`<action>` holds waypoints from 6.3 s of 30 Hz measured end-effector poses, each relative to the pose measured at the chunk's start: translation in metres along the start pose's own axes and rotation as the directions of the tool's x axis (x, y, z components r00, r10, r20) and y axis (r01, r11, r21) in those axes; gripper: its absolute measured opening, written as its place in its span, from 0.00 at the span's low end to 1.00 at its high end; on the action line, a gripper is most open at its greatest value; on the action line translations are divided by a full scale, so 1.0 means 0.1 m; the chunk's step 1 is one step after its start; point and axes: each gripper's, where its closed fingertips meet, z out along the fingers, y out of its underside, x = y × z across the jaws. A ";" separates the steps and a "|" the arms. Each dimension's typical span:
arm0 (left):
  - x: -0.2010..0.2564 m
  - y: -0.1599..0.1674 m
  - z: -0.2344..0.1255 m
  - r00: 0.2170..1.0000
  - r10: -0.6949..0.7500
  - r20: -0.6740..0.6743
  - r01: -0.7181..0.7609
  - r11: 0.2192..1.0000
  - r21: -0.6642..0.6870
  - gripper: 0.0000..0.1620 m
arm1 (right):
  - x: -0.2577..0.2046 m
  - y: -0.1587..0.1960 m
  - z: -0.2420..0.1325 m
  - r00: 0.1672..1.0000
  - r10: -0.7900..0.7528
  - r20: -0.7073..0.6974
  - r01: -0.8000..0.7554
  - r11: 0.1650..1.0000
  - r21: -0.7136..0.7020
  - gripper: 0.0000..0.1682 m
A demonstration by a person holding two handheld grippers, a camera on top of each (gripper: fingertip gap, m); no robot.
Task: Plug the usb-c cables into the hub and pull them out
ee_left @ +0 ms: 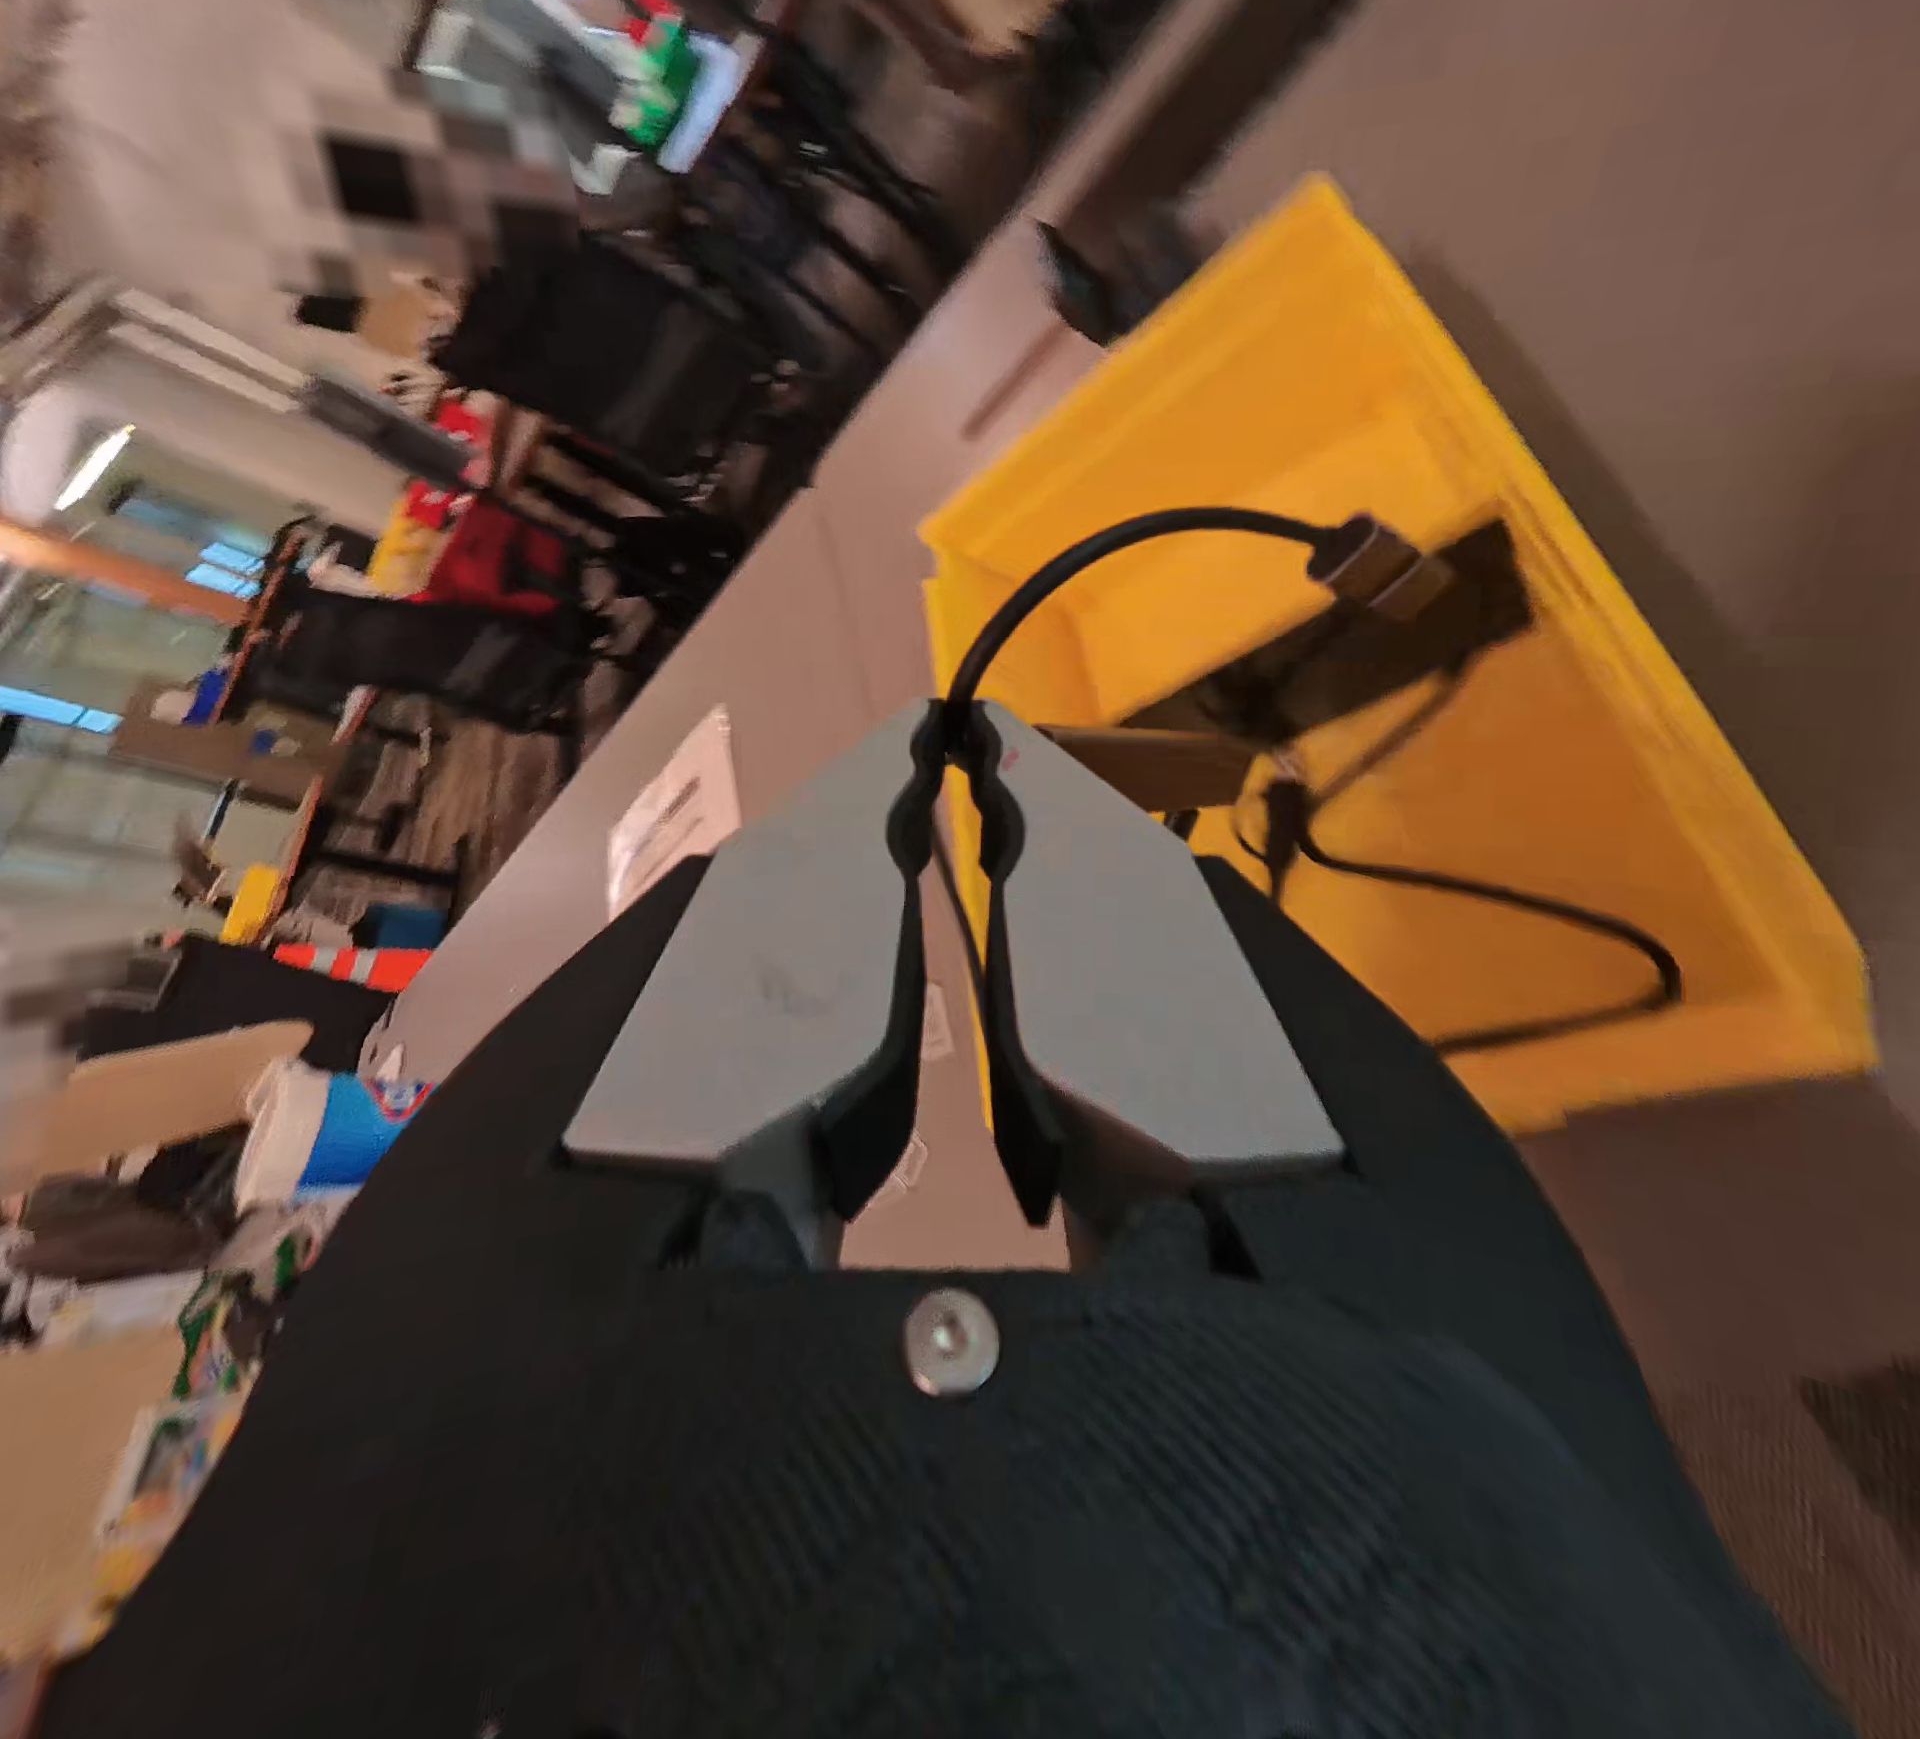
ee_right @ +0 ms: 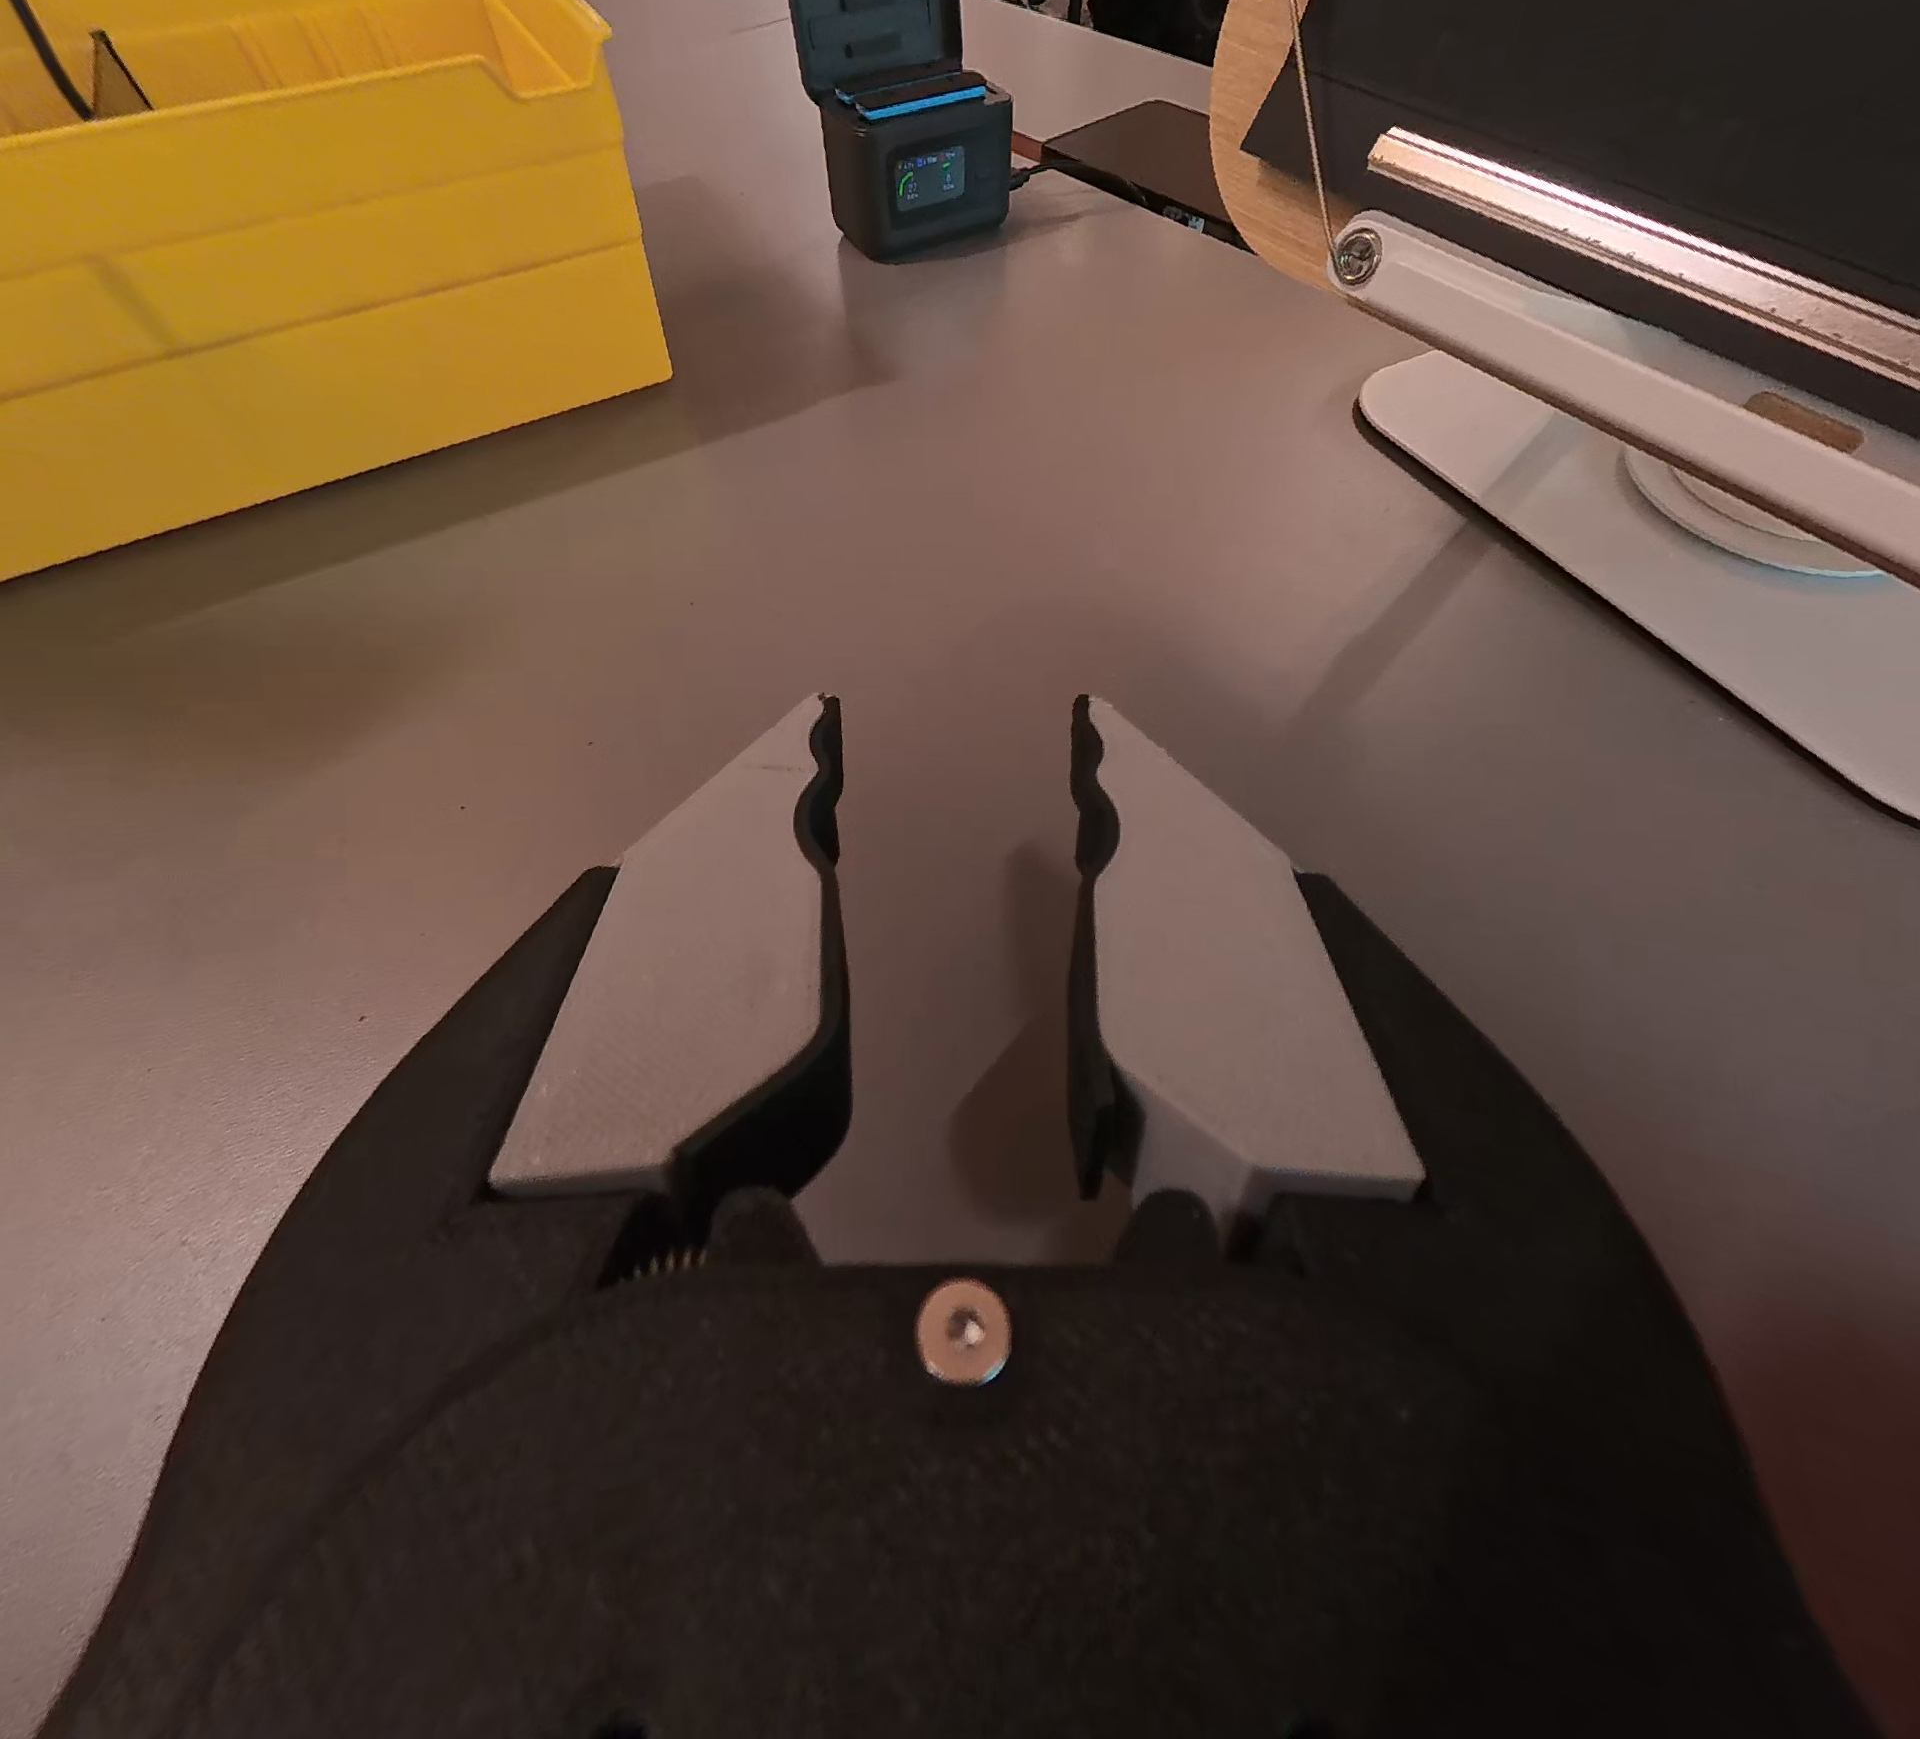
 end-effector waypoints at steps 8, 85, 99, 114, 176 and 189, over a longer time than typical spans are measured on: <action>-1.24 -0.69 -0.58 0.877 -0.353 0.326 0.265 0.921 0.287 0.00 | -0.02 0.01 0.02 1.000 -0.003 0.007 0.003 1.000 -0.005 0.25; 3.01 -2.31 1.28 0.870 0.084 -0.485 0.211 0.826 0.522 0.01 | -0.15 -0.55 -0.43 0.954 0.122 0.275 -0.203 0.935 0.289 0.19; 2.90 -2.28 1.28 0.843 0.047 -0.535 0.277 0.816 0.508 0.02 | -0.04 -0.54 -0.45 0.938 0.200 0.283 -0.280 0.919 0.277 0.28; 2.94 -2.14 1.46 0.828 -0.012 -0.561 0.271 0.884 0.382 0.31 | -0.15 -0.59 -0.54 0.971 0.052 0.234 -0.117 0.955 0.273 0.00; 3.07 -2.23 0.93 0.508 0.111 -0.854 0.502 0.768 0.399 0.13 | -0.30 -0.87 -0.94 0.865 0.030 0.501 -0.262 0.879 0.399 0.03; 2.91 -1.91 1.54 0.756 -0.052 -0.653 0.300 0.913 0.275 0.03 | 0.34 -0.83 -0.92 0.989 0.009 -0.147 0.055 0.902 0.428 0.31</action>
